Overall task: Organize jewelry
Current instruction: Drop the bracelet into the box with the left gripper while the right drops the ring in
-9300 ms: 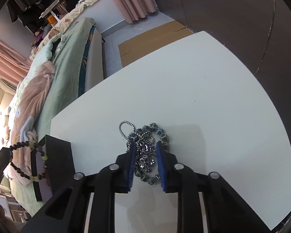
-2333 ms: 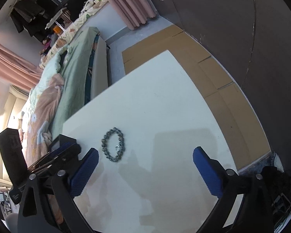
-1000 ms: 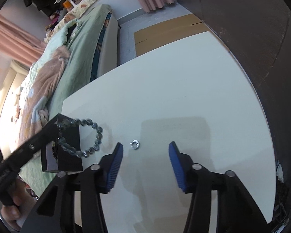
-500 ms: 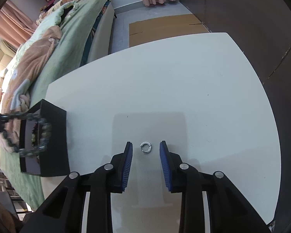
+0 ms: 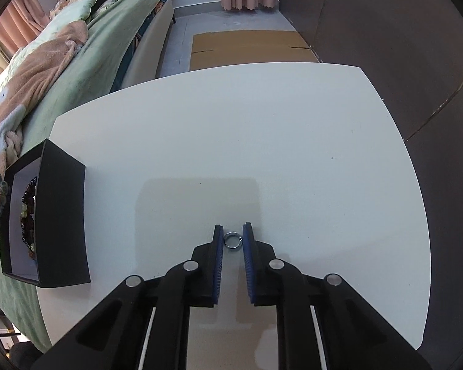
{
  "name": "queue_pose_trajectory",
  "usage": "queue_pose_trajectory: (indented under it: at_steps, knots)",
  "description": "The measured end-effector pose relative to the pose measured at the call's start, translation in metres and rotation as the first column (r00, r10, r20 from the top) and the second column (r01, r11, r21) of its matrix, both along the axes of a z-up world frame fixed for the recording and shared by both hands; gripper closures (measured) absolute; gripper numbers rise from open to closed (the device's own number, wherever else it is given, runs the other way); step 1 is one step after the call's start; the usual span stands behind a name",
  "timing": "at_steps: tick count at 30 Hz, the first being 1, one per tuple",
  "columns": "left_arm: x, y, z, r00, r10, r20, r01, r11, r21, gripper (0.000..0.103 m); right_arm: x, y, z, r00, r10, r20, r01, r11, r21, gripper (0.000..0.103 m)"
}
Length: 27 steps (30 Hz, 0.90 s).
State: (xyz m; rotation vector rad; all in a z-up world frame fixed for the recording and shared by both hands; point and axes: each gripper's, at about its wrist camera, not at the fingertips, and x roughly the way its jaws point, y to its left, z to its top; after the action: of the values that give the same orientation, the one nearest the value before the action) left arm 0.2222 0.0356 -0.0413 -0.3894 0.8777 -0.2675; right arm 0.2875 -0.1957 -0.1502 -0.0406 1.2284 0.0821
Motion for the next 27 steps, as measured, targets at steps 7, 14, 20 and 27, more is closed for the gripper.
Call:
queue_pose_trajectory:
  at_steps: [7,14,20,27]
  knots:
    - [-0.004,0.011,-0.003,0.999,0.035,-0.016,-0.034,0.999,0.017,0.048,-0.012,-0.007,0.029,0.997,-0.018,0.079,0.008,0.992,0.123,0.090]
    - [-0.005,0.028,-0.006,0.996,0.080,-0.026,-0.077,0.994,0.074,0.038,-0.028,0.007,0.067,0.983,0.015,0.183,-0.063,0.964,0.258,0.090]
    - [-0.008,0.041,-0.008,0.993,0.119,-0.025,-0.115,0.987,0.110,0.022,-0.033,0.034,0.086,0.972,0.081,0.221,-0.152,0.931,0.331,0.090]
    - [-0.008,0.053,-0.012,0.989,0.144,-0.034,-0.139,0.983,0.116,0.007,-0.039,0.063,0.092,0.962,0.150,0.228,-0.226,0.906,0.358,0.090]
